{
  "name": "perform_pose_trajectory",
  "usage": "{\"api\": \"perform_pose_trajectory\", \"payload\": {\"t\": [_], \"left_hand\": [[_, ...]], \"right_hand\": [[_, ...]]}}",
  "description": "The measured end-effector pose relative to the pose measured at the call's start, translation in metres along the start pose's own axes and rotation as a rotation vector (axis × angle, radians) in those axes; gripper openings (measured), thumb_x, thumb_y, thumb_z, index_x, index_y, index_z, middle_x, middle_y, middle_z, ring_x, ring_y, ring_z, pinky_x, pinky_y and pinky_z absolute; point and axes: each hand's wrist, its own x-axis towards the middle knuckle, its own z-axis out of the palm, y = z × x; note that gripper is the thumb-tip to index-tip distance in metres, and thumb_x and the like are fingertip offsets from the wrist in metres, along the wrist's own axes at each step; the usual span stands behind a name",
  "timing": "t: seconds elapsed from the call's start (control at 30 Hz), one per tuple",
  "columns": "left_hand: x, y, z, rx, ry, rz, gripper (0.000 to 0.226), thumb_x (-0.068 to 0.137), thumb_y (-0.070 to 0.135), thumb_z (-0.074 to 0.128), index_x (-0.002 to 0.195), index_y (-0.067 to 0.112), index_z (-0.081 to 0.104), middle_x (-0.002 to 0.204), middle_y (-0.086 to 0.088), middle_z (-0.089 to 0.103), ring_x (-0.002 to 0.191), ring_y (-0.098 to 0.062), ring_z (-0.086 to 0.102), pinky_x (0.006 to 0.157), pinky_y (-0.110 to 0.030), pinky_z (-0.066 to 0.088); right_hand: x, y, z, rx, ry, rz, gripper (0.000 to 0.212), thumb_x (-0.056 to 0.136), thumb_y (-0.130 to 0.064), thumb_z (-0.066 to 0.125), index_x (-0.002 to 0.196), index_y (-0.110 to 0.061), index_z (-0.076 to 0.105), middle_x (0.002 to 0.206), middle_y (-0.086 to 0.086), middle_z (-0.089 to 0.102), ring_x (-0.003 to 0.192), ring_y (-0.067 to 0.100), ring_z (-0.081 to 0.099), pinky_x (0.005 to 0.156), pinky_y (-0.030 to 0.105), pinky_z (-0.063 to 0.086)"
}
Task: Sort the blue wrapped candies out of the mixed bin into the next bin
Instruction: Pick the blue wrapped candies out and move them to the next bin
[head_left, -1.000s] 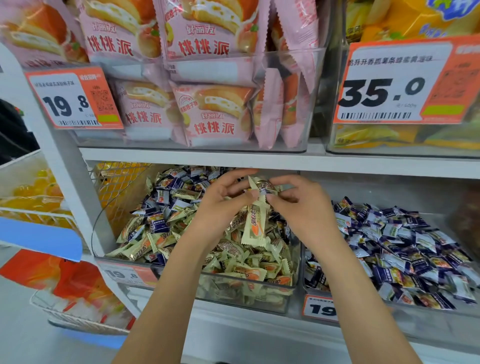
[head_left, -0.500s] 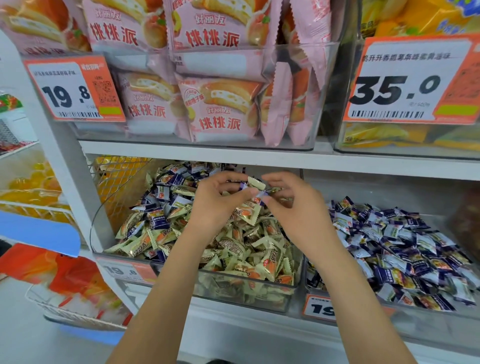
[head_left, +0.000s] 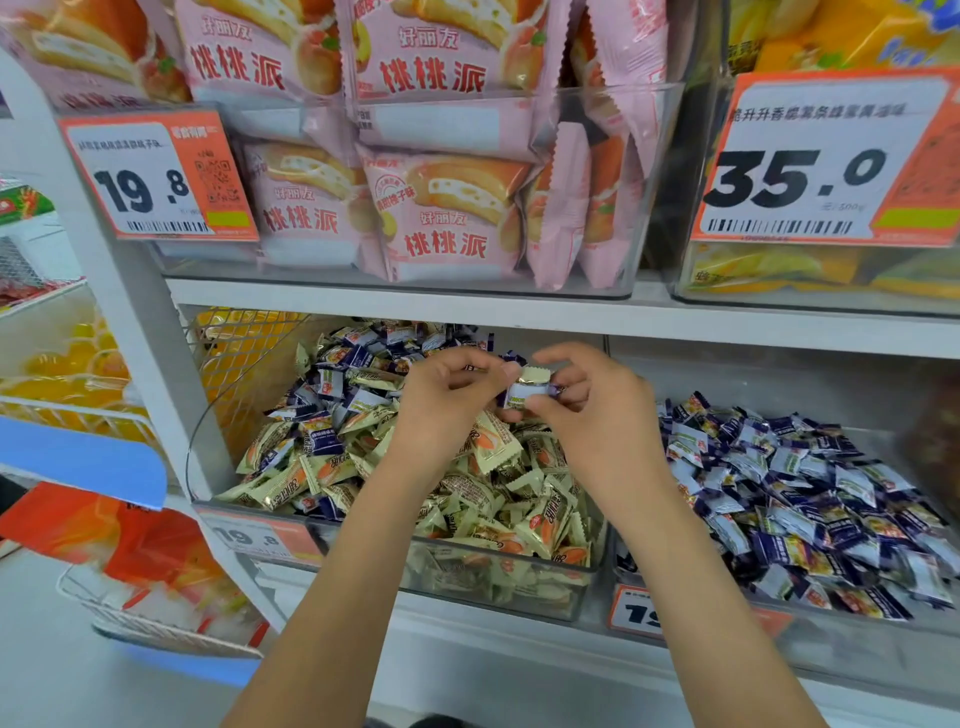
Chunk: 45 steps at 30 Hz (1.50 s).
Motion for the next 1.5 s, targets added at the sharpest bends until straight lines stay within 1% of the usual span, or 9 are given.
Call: {"api": "perform_pose_trajectory", "payload": {"t": [0.4, 0.57, 0.63, 0.77, 0.87, 1.03, 1.27, 1.4, 1.5], "left_hand": [[0.010, 0.001, -0.020, -0.009, 0.024, -0.156, 0.009, 0.085, 0.012, 0.064, 0.076, 0.015, 0.065, 0.076, -0.004, 0.071, 0.072, -0.012, 0.068, 0.064, -0.022, 0.046], [0.005, -0.007, -0.018, 0.847, 0.137, 0.297, 0.008, 0.079, 0.006, 0.061, 0.084, 0.013, 0.062, 0.080, -0.004, 0.066, 0.075, -0.019, 0.061, 0.065, -0.028, 0.049], [0.005, -0.006, -0.005, 0.916, -0.002, 0.466, 0.022, 0.080, 0.001, 0.057, 0.095, 0.016, 0.065, 0.092, -0.003, 0.067, 0.077, -0.017, 0.062, 0.074, -0.032, 0.053], [0.022, -0.012, 0.040, 0.831, -0.527, 0.317, 0.024, 0.088, 0.012, 0.060, 0.112, 0.013, 0.065, 0.113, -0.005, 0.065, 0.083, -0.004, 0.063, 0.078, -0.010, 0.047], [0.048, -0.028, 0.063, 1.098, -0.782, 0.086, 0.072, 0.077, 0.032, 0.074, 0.139, 0.012, 0.042, 0.143, -0.007, 0.044, 0.127, -0.024, 0.045, 0.104, -0.032, 0.039], [0.069, -0.035, 0.076, 1.282, -0.931, 0.071, 0.079, 0.073, 0.043, 0.075, 0.140, 0.019, 0.040, 0.145, -0.002, 0.041, 0.127, -0.025, 0.043, 0.103, -0.036, 0.040], [0.069, -0.050, 0.061, 1.073, -0.896, 0.120, 0.056, 0.080, 0.028, 0.072, 0.132, 0.020, 0.052, 0.138, 0.000, 0.050, 0.122, -0.020, 0.047, 0.101, -0.033, 0.040], [0.064, -0.050, 0.053, 1.005, -0.815, 0.166, 0.049, 0.080, 0.024, 0.072, 0.126, 0.017, 0.057, 0.131, -0.003, 0.057, 0.117, -0.023, 0.052, 0.100, -0.038, 0.042], [0.055, -0.038, 0.040, 0.861, -0.635, 0.204, 0.033, 0.082, 0.016, 0.070, 0.114, 0.012, 0.062, 0.109, -0.003, 0.064, 0.103, -0.023, 0.057, 0.084, -0.024, 0.043]], "right_hand": [[-0.005, 0.031, -0.056, 0.124, 0.468, 0.174, 0.015, 0.082, -0.004, 0.068, 0.086, -0.018, 0.069, 0.078, 0.001, 0.066, 0.071, 0.012, 0.062, 0.068, 0.021, 0.052], [-0.009, 0.051, -0.074, -0.113, 0.354, 0.268, 0.021, 0.086, -0.002, 0.057, 0.096, -0.016, 0.068, 0.091, 0.001, 0.062, 0.071, 0.014, 0.054, 0.056, 0.022, 0.040], [-0.009, 0.051, -0.077, -0.105, 0.353, 0.256, 0.021, 0.087, -0.002, 0.055, 0.098, -0.014, 0.069, 0.091, 0.003, 0.064, 0.078, 0.016, 0.057, 0.058, 0.022, 0.038], [-0.008, 0.053, -0.077, -0.066, 0.311, 0.279, 0.020, 0.088, -0.003, 0.055, 0.098, -0.014, 0.068, 0.091, 0.002, 0.066, 0.075, 0.011, 0.057, 0.059, 0.020, 0.041], [-0.006, 0.055, -0.076, -0.032, 0.281, 0.300, 0.021, 0.088, -0.004, 0.055, 0.099, -0.016, 0.068, 0.092, -0.001, 0.066, 0.074, 0.009, 0.057, 0.059, 0.018, 0.042], [-0.001, 0.056, -0.072, 0.016, 0.240, 0.294, 0.023, 0.088, -0.004, 0.054, 0.103, -0.017, 0.064, 0.092, 0.001, 0.064, 0.063, 0.012, 0.053, 0.054, 0.020, 0.040], [0.000, 0.054, -0.073, 0.064, 0.209, 0.305, 0.023, 0.089, -0.003, 0.053, 0.103, -0.018, 0.064, 0.081, -0.004, 0.062, 0.063, 0.012, 0.053, 0.048, 0.012, 0.039], [-0.002, 0.052, -0.071, 0.105, 0.201, 0.315, 0.024, 0.089, -0.005, 0.053, 0.103, -0.020, 0.064, 0.088, 0.000, 0.066, 0.053, 0.014, 0.047, 0.050, 0.024, 0.039], [-0.003, 0.050, -0.069, 0.139, 0.197, 0.317, 0.024, 0.089, -0.003, 0.052, 0.102, -0.019, 0.064, 0.089, 0.005, 0.066, 0.047, 0.011, 0.040, 0.044, 0.019, 0.036]]}}
